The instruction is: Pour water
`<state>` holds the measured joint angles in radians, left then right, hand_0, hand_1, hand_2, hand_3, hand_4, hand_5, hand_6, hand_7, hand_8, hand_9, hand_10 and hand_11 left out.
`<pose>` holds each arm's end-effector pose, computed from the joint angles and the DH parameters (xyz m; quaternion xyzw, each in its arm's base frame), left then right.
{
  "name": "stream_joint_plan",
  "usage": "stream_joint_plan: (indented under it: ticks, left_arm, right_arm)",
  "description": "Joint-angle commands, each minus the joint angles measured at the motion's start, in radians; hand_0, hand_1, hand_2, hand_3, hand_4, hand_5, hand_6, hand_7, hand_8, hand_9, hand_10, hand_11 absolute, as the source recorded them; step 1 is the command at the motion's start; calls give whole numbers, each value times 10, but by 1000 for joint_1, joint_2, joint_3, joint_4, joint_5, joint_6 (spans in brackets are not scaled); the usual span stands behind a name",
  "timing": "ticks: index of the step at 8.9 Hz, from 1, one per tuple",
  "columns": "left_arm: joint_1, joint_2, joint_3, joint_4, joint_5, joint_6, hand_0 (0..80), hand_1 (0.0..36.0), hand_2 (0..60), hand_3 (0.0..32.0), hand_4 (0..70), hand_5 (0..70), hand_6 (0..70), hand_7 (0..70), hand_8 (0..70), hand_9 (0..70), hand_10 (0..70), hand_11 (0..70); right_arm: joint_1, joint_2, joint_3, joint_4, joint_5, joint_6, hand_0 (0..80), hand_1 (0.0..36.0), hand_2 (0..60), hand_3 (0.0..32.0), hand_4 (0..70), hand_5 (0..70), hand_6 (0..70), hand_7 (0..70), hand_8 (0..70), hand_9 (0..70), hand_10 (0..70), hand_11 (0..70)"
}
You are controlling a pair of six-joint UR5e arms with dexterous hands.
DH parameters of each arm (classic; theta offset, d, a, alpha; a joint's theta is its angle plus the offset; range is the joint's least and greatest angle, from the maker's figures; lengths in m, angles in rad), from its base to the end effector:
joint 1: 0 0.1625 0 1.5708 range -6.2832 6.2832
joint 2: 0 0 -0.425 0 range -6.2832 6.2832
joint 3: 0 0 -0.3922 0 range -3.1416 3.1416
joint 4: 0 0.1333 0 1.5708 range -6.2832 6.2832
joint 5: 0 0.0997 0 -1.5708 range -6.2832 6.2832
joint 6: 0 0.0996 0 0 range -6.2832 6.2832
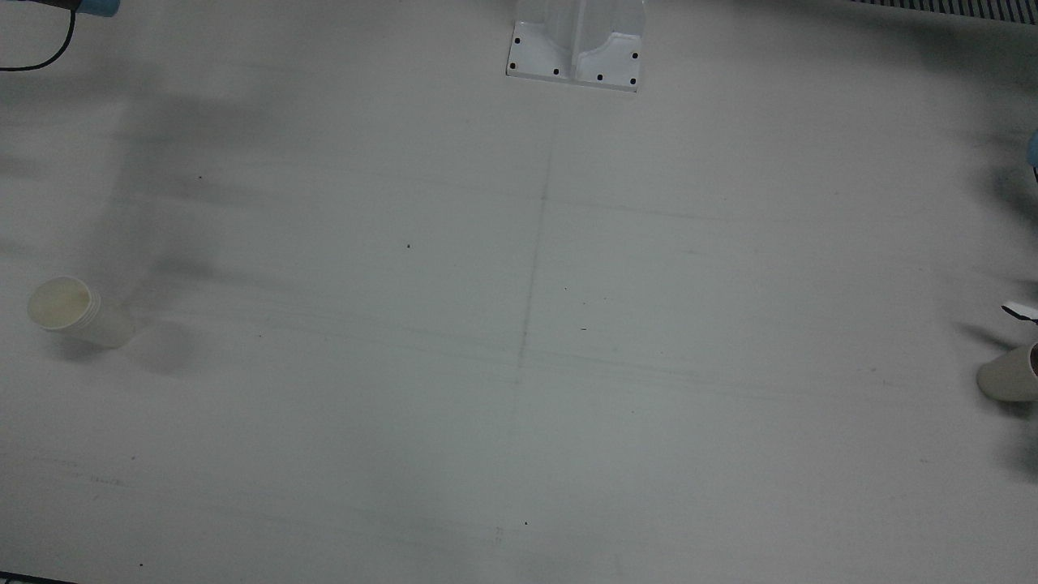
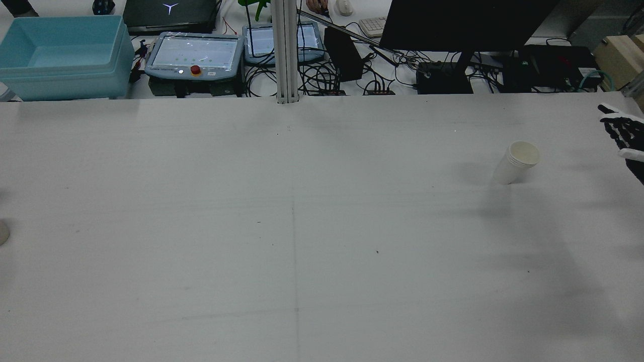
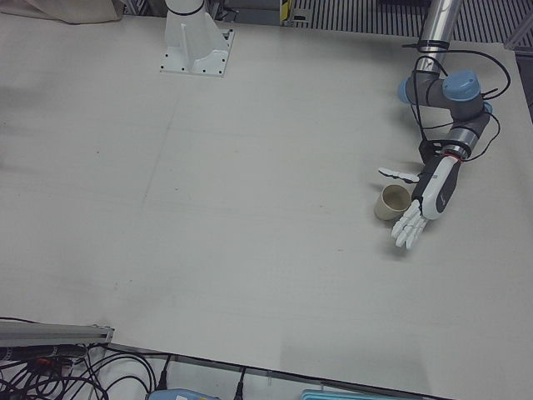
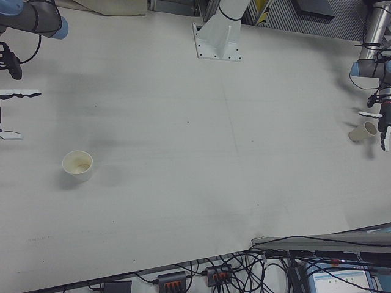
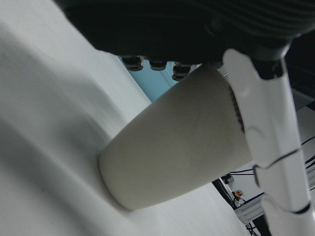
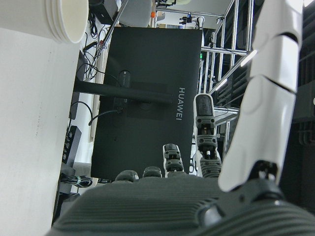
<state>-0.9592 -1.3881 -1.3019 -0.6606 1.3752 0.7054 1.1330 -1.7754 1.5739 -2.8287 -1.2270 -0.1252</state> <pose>0.1000 -0.4085 0.8288 0.0977 0.7696 -0.5419 0.3234 -0.0194 -0.4350 0.7458 -0.0017 -0.7432 0.6664 0.0600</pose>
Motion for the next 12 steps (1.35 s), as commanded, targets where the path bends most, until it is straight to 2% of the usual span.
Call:
stream_joint_plan:
  ticks: [1,2,3,4,5,6,7,8,9,10,11,12]
  left_arm:
    - [10,-22,0,10,-4,-6,524,149,22,0,180,19,55,55,1,0,5,26]
    - [10,-22,-4,12,-7,-10,529,148,31,0,261,77,64,59,2,0,8,28]
    - [10,-22,-4,13,-8,-12,538,149,56,0,430,271,74,70,7,0,16,36]
    - [8,-22,-4,18,-17,-24,558,155,89,0,621,667,117,123,27,12,26,47]
    - [10,-22,-5,21,-28,-41,560,146,109,0,700,700,153,161,50,39,35,55]
    - [10,-22,-7,30,-30,-62,555,133,122,0,700,700,183,181,72,68,46,66]
    - [10,-23,-7,38,-44,-92,565,137,122,0,700,700,202,188,83,82,49,72]
    - [11,-23,-8,50,-59,-131,722,213,103,0,700,700,227,201,96,94,56,90]
    - [11,-28,-23,79,-59,-161,800,318,228,0,700,700,242,213,107,105,67,114]
    - [11,-28,-54,117,-59,-184,800,360,533,0,700,700,245,220,110,109,71,123]
    - [11,-28,-104,181,-57,-226,800,360,600,0,700,700,238,221,105,107,71,122]
    - [11,-28,-169,269,-56,-274,800,360,600,0,700,700,230,220,103,106,72,123]
  right_arm:
    - [1,-13,0,5,1,1,530,174,38,0,164,219,74,133,4,12,0,0]
    - [1,-15,0,9,1,1,528,172,36,0,161,217,70,128,4,11,0,0]
    - [1,-15,0,11,1,-1,528,172,36,0,159,220,70,128,4,11,0,0]
    - [1,-16,-2,11,1,-1,528,172,37,0,162,221,70,129,4,11,0,0]
    - [1,-16,-2,11,1,1,528,171,37,0,165,222,71,127,4,11,0,0]
    - [1,-16,-2,11,1,-1,526,171,35,0,161,222,68,126,3,11,0,0]
    - [2,-16,-2,12,1,2,527,170,35,0,164,221,70,127,4,11,0,0]
    - [7,-16,2,14,1,10,526,170,37,0,166,222,71,130,4,12,0,0]
    - [16,-19,2,26,0,12,526,170,38,0,162,223,72,133,4,12,0,0]
    - [30,-19,2,29,-3,13,529,173,42,0,161,224,73,132,4,12,0,0]
    - [48,-19,-3,29,-40,12,535,180,58,0,184,232,85,140,7,14,0,0]
    - [63,-12,-14,31,-104,-16,535,182,68,0,197,238,92,145,8,15,0,0]
